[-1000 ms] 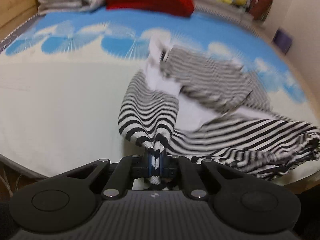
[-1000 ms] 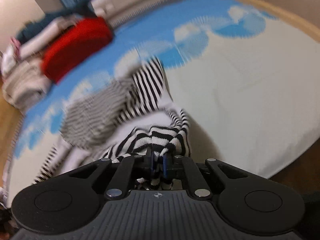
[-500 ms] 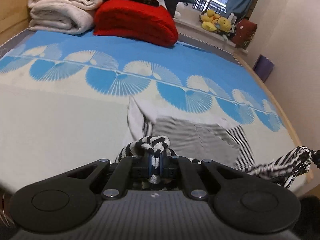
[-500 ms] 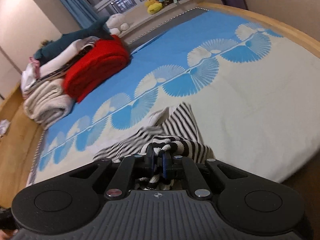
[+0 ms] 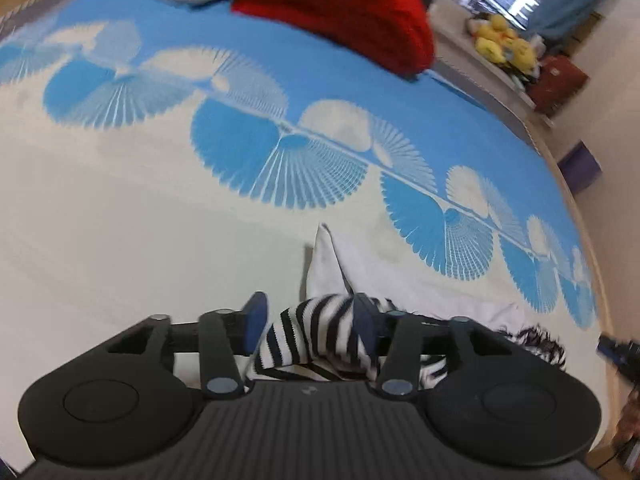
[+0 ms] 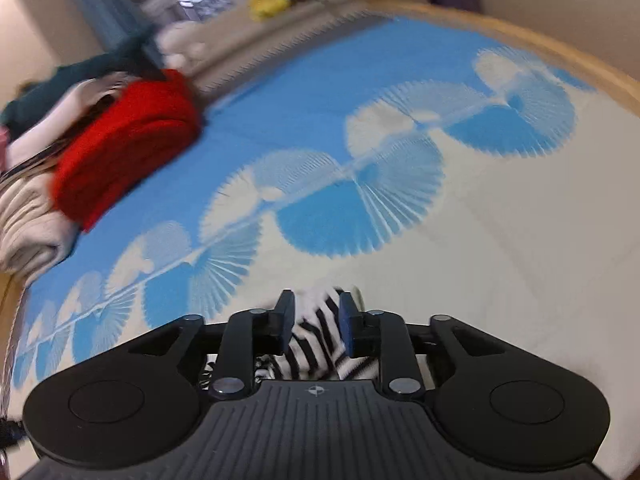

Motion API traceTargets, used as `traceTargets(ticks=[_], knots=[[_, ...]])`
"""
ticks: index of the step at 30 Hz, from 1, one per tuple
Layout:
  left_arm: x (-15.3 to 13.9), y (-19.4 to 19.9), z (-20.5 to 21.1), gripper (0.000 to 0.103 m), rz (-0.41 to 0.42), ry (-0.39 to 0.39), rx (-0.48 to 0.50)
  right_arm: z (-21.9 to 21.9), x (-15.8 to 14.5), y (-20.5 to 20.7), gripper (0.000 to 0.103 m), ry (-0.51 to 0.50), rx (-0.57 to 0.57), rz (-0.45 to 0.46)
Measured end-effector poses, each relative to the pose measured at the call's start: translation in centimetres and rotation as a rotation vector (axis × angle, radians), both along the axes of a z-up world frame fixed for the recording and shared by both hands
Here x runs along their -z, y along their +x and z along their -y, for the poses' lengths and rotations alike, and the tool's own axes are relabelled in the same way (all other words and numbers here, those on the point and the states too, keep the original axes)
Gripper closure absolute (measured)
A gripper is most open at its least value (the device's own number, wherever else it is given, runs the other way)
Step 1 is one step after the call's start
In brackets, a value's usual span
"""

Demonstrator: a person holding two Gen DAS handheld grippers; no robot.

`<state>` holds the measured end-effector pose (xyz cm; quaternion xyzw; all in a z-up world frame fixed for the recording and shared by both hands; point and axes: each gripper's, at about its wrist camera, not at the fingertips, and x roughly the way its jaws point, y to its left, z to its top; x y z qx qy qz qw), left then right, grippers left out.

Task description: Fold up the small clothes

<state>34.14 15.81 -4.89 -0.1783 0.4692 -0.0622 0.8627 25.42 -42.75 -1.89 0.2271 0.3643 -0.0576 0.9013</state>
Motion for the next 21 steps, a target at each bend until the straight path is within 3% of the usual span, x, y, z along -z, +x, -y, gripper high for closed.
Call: traceTargets(ticks=[2,4,6,8,10,15,18,21], knots=[[0.3,-0.2,0.5,0.039,0.003,0.035,0.07,-0.8,0.6,-0.2,0.063,-0.086,-0.089,0.006],[1.0,-0.7,1.6,0.025,-0.017,0.078,0.15,-1.7,1.9,0.3,0.06,-0.155,-0.186,-0.045],[2.0,-1.5,2.9,0.016,-0.012,0.133,0.21,-2.8,3.0,0.3,0.056,-0.232,-0.272,-0.054],[3.4,-1.8,4.1,0.016,-0.012,0.219,0.241,-3.8,4.2,0.3,0.044,-0.315,-0.328,-0.061],[4.3,-1.7,4.9,0.016,-0.004,0.281,0.255,-4.8,5.5,0.4,0.042,-0.419,-0.368,-0.087],[5.4,-0.1,6.3,0.016,0.043,0.283,0.25,-6.4,7.6,0.8,0.042,-0.553,-0.418,-0.09],[5.5,1.3,7.4,0.017,0.085,0.322,0.242,-7.5,8.1,1.9,0.042,-0.65,-0.438,-0.039],[5.4,2.7,7.9,0.02,0.138,0.323,0.232,-7.8,8.3,3.5,0.042,-0.679,-0.424,-0.005]])
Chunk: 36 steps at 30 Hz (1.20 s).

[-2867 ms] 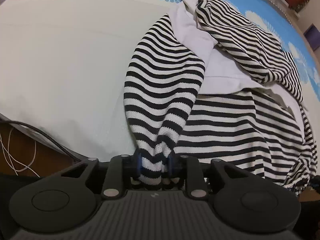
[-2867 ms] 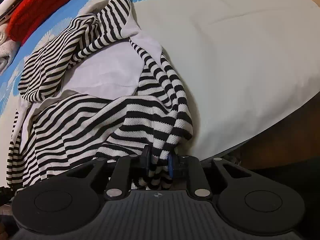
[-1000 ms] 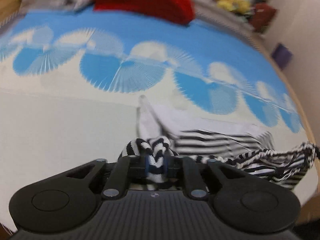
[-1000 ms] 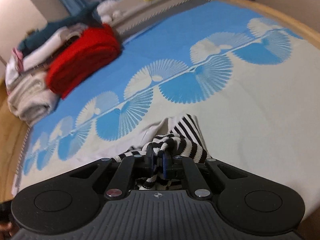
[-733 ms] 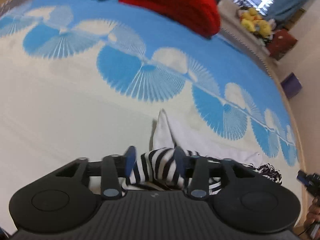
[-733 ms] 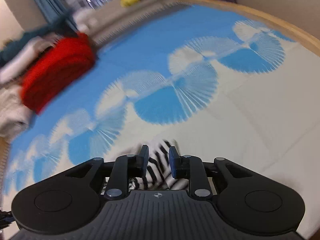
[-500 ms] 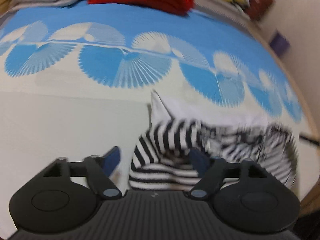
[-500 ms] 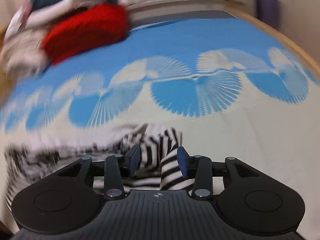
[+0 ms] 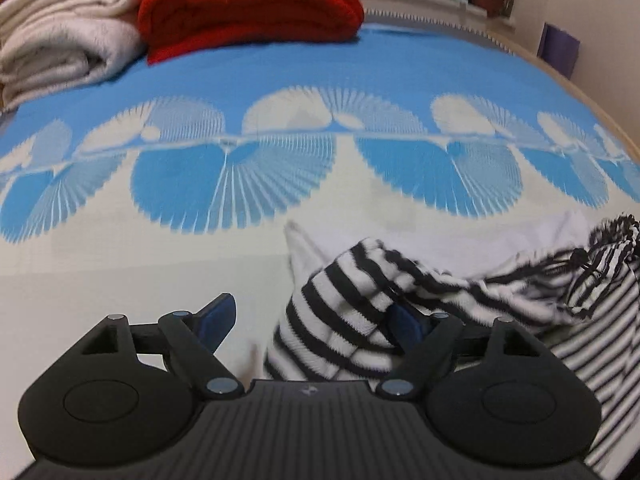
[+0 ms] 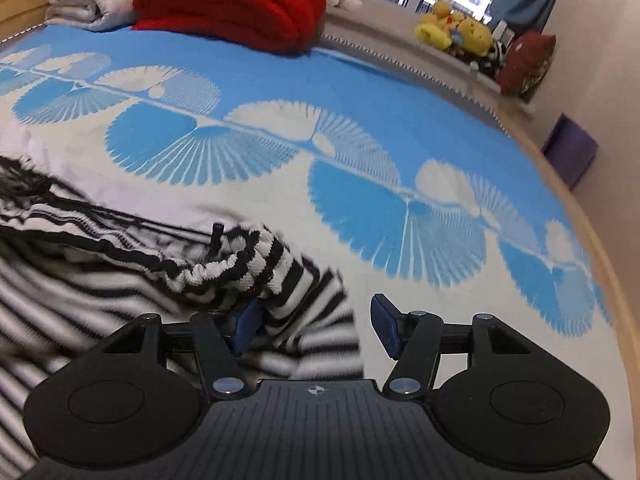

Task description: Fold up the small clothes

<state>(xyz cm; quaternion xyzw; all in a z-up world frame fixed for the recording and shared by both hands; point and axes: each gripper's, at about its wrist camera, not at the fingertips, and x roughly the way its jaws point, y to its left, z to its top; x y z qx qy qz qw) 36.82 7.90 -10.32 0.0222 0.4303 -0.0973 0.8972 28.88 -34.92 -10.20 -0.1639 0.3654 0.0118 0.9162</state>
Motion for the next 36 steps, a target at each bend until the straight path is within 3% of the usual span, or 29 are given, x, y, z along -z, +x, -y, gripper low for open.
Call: traceTargets(ticks=[2,3,4,5,6,7,9,12,13,15,17,21,23,24,25,27,30,33,36], knots=[[0.2,1.0,0.1,0.032,-0.011,-0.03,0.014,0.1,-0.1,1.1,0.045,0.016,0.0,0.017],[0.5,1.5,0.1,0.049,-0.024,-0.046,0.031,0.2,-0.1,1.7,0.048,0.036,-0.002,0.019],[0.8,1.9,0.2,0.076,-0.035,-0.053,0.048,0.4,-0.1,2.3,0.056,0.06,-0.006,0.019],[1.0,2.3,0.2,0.091,-0.045,-0.057,0.067,0.5,0.0,2.8,0.067,0.083,-0.014,0.013],[0.9,2.8,0.1,0.099,-0.044,-0.072,0.075,0.5,0.0,3.4,0.076,0.101,-0.024,0.007],[0.6,3.0,-0.2,0.099,-0.024,-0.089,0.062,0.5,0.1,3.9,0.098,0.114,-0.031,0.005],[-0.8,3.6,-1.9,0.099,0.054,-0.174,-0.023,0.6,-0.5,4.7,0.1,0.158,-0.019,0.04],[-2.3,4.5,-4.1,0.099,0.165,-0.299,-0.154,2.1,-3.3,5.7,0.1,0.321,0.074,0.212],[-2.5,4.9,-4.0,0.099,0.182,-0.297,-0.163,2.3,-3.8,6.0,0.1,0.354,0.096,0.25],[-1.8,6.1,-2.7,0.099,0.17,-0.218,-0.17,1.7,-3.9,7.1,0.1,0.354,0.117,0.287],[-0.1,7.9,-1.5,0.099,0.094,-0.141,-0.192,0.7,-2.7,8.9,0.1,0.32,0.138,0.242],[3.0,9.9,-1.0,0.095,-0.027,-0.136,-0.197,-0.4,1.4,12.3,0.1,0.222,0.21,0.058],[4.5,10.1,-0.9,0.081,-0.121,-0.133,-0.172,-0.7,3.8,13.5,0.099,0.18,0.246,-0.092],[5.1,10.2,-0.7,0.06,-0.168,-0.128,-0.162,-0.5,4.6,13.6,0.099,0.177,0.265,-0.136],[5.1,10.0,-0.8,0.053,-0.18,-0.128,-0.156,-0.3,4.5,13.4,0.094,0.178,0.273,-0.127],[4.0,9.1,-1.6,0.052,-0.143,-0.133,-0.154,0.3,3.1,13.0,0.083,0.2,0.299,-0.113],[1.2,7.1,-4.0,0.036,-0.109,-0.264,-0.206,2.6,0.1,10.8,0.075,0.323,0.333,-0.05],[-1.2,5.0,-6.2,0.035,-0.15,-0.338,-0.249,4.9,-2.7,7.6,0.068,0.413,0.363,-0.036],[-3.5,2.4,-8.0,0.035,-0.18,-0.412,-0.265,7.3,-4.6,4.4,0.062,0.493,0.356,-0.079]])
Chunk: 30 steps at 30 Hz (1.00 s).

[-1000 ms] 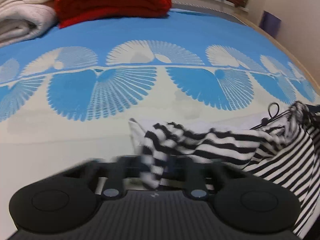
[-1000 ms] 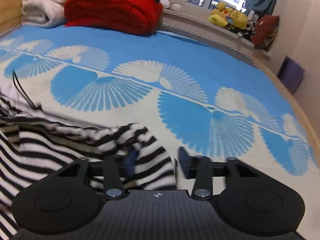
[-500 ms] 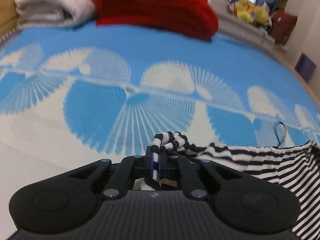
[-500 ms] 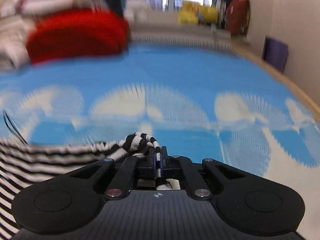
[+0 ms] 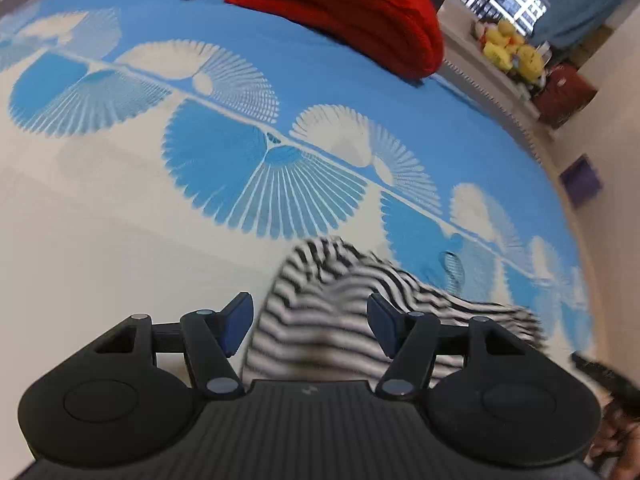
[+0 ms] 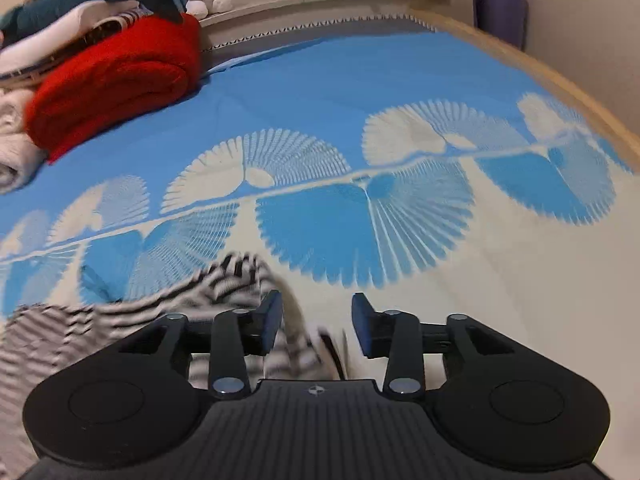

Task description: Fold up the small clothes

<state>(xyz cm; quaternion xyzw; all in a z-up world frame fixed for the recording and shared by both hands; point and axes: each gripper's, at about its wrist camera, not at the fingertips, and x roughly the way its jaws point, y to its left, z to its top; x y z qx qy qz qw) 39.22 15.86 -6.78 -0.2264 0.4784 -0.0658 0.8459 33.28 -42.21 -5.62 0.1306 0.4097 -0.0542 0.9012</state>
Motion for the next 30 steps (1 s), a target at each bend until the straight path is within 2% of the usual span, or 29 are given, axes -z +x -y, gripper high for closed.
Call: traceTargets(ticks=[2,4,7,9,11,14,16,18,19,20,21,22,24,27,29,30], knots=[[-0.8,-2.6,-0.9,0.035,0.0,-0.024,-0.006,1.3,-0.4,-2.4,0.057,0.062,-0.011,-0.024],[-0.3,-5.2,-1.1,0.035,-0.016,-0.018,0.004,2.0,-0.2,-5.2,0.056,0.102,-0.022,-0.052],[3.1,-7.9,-0.3,0.037,-0.1,0.031,0.036,2.2,1.8,-8.6,0.056,0.138,-0.034,-0.125],[5.5,-8.1,0.1,0.043,-0.252,0.022,0.05,2.1,3.3,-9.4,0.056,0.178,-0.037,-0.212],[6.1,-8.0,0.1,0.043,-0.273,-0.002,0.043,1.9,3.6,-10.0,0.056,0.17,-0.026,-0.213],[7.1,-7.8,-0.2,0.044,-0.321,0.018,0.018,0.9,4.3,-9.6,0.056,0.146,-0.066,-0.247],[7.8,-7.7,-0.3,0.053,-0.358,0.007,0.006,0.4,4.8,-9.2,0.057,0.143,-0.087,-0.283],[7.9,-7.7,-0.1,0.06,-0.357,-0.01,0.027,0.0,4.9,-9.1,0.059,0.129,-0.102,-0.293],[7.9,-7.8,0.2,0.066,-0.354,-0.011,0.045,-0.1,4.9,-9.1,0.069,0.127,-0.107,-0.292],[7.8,-7.9,0.5,0.072,-0.351,-0.007,0.067,-0.2,4.8,-9.1,0.084,0.121,-0.111,-0.291],[7.7,-8.0,0.6,0.091,-0.346,-0.012,0.087,-0.2,4.4,-9.2,0.087,0.116,-0.113,-0.285],[7.5,-8.2,0.7,0.103,-0.333,-0.017,0.108,0.2,3.9,-9.4,0.089,0.129,-0.112,-0.268],[6.4,-8.7,0.1,0.103,-0.259,0.0,0.115,1.4,1.7,-10.3,0.091,0.202,-0.088,-0.172],[3.9,-10.0,-2.2,0.103,-0.122,-0.036,0.071,3.6,-1.0,-12.1,0.092,0.304,-0.066,-0.054],[3.8,-10.6,-3.5,0.103,-0.124,-0.039,0.034,4.3,-0.9,-12.7,0.092,0.289,-0.065,-0.081],[4.5,-10.7,-3.8,0.103,-0.167,-0.029,0.023,4.3,0.1,-12.6,0.092,0.27,-0.064,-0.149]])
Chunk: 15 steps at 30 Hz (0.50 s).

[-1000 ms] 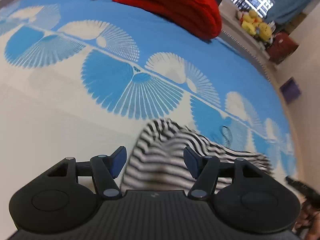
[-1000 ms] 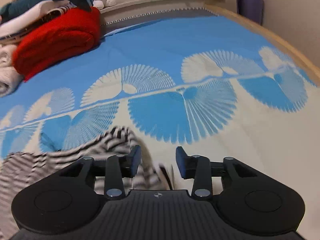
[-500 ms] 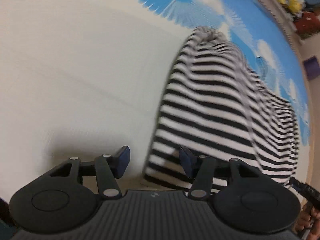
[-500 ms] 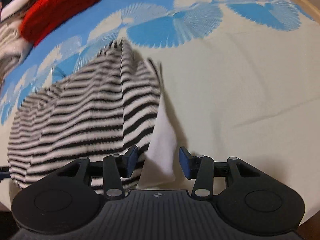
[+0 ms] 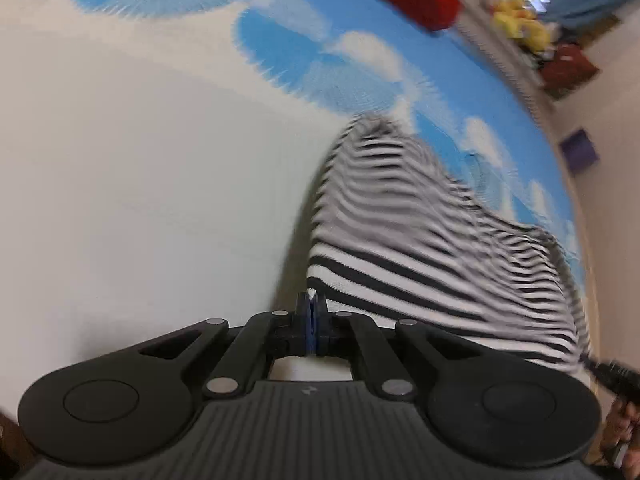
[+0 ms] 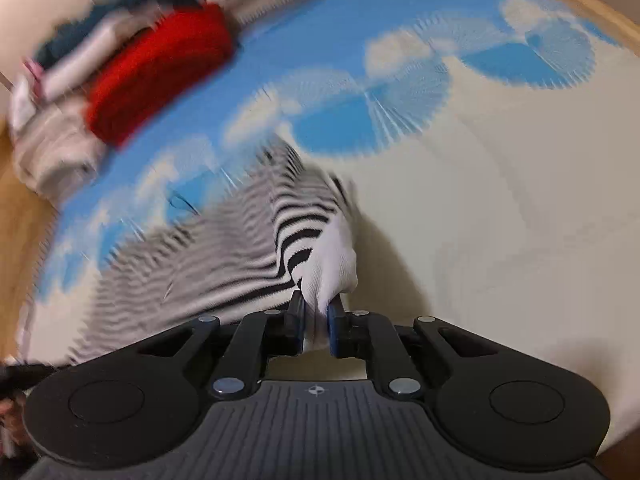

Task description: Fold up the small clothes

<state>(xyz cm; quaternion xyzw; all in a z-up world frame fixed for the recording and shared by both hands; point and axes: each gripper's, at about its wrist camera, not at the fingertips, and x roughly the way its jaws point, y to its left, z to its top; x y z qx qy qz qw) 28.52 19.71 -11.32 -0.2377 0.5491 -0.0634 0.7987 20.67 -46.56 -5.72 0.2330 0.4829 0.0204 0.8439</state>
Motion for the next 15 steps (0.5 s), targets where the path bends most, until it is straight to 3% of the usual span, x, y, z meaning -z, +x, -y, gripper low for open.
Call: traceTargets(ticks=[3,7,10,12,15], knots=[[2.0,0.2,1.0,0.102,-0.12,0.084,0.044,-0.9,3.5,0.7,0.095,-0.11,-0.043,-0.218],[0.9,0.2,2.7,0.099,-0.093,0.173,0.035,-1.8,3.6,1.3,0.094,-0.159,-0.046,-0.239],[-1.2,0.4,3.7,0.092,-0.001,0.237,-0.034,-2.5,2.0,1.0,0.091,-0.23,-0.031,-0.175],[-2.4,0.8,4.9,0.092,0.062,0.217,-0.041,-3.4,0.1,0.8,0.088,-0.372,-0.017,-0.076],[-3.4,0.8,7.7,0.092,0.113,0.155,0.014,-3.6,-1.9,0.5,0.086,-0.382,0.036,0.073]])
